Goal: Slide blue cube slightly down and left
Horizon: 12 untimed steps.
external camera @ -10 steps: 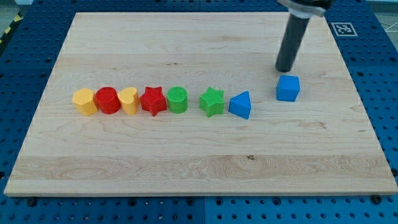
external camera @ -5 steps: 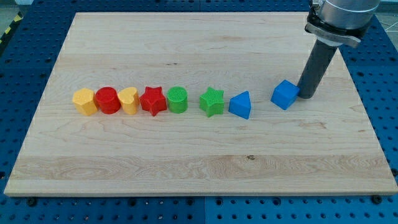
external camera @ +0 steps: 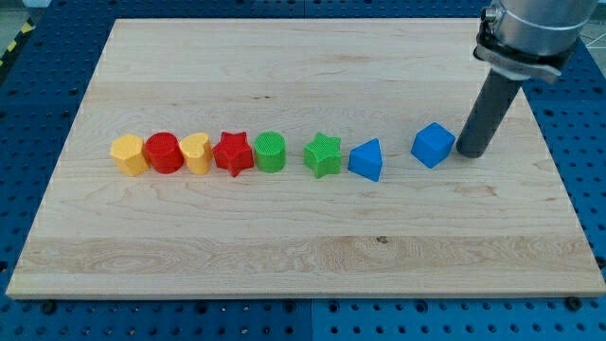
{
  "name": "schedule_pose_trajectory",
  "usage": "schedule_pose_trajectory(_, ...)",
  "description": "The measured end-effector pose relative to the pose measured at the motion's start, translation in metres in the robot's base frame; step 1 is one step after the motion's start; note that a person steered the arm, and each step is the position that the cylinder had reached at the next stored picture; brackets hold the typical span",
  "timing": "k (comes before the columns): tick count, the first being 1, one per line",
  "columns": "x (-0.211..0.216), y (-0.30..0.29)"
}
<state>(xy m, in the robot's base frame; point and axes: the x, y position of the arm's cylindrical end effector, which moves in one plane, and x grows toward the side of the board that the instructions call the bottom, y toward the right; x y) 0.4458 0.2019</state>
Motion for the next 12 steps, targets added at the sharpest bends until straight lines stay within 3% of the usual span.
schedule_pose_trajectory(1, -0.018, -0.008)
schedule_pose_trajectory(3, 0.004, -0.041)
schedule_pose_trajectory(10, 0.005, 0.000)
schedule_pose_trajectory(12, 0.028, -0.008)
